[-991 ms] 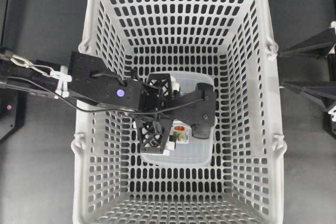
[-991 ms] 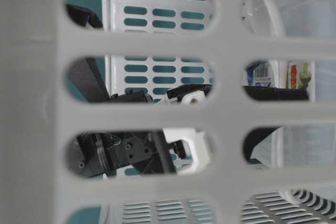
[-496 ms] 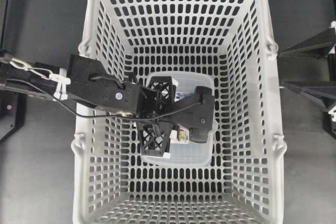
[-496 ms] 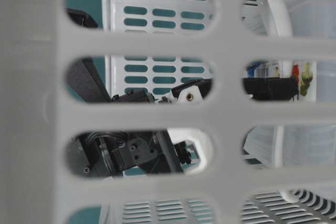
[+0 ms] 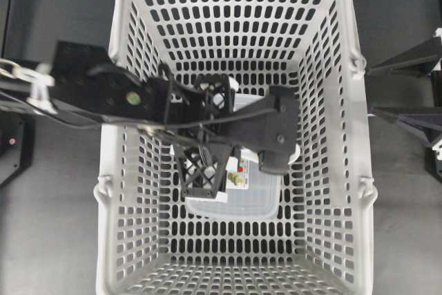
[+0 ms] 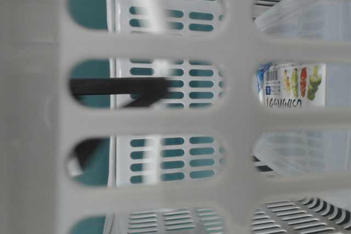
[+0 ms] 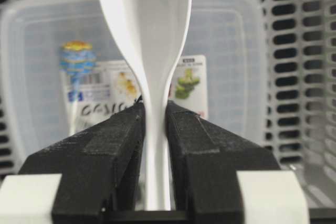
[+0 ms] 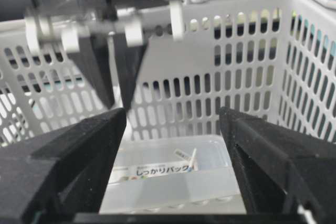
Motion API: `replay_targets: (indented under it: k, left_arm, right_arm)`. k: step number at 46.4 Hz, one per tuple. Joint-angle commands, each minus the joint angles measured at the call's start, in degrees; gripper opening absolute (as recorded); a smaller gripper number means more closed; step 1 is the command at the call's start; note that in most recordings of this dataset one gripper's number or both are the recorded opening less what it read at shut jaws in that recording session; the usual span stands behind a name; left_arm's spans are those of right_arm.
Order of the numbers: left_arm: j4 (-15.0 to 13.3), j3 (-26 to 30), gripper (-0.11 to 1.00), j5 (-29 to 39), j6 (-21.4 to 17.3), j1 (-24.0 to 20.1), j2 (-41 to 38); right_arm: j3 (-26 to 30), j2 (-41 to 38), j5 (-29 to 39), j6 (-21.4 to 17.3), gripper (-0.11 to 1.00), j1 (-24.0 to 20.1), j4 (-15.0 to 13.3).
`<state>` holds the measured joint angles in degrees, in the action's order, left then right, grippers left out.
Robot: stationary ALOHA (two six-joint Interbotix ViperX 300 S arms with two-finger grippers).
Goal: Pick up the chinese spoon from the shopping basket with the left arm.
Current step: 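Lower the open left gripper around the spoon handle and close it, then hold the spoon handle clamped in the left gripper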
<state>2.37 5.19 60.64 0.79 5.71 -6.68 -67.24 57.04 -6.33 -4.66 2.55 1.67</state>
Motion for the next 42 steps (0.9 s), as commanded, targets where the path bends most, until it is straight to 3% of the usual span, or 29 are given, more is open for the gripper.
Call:
replay_targets:
  k: [1,8,42]
  left_arm:
    - [0.18,5.54,0.13,4.66,0.18,0.18,1.93]
    - [0.26,9.40,0.13,7.47,0.18,0.09,1.67]
    - [0.18,9.32,0.13,7.56,0.00,0.09,1.32]
  right_arm:
    - [0.62,-0.26,-0.53,-0.09,0.69,0.26,0.00]
    - [0.62,-0.26,-0.62,-0.09,0.69,0.26,0.09]
    - [0.62,-0.26,-0.70,-0.09,0.69,0.26,0.00]
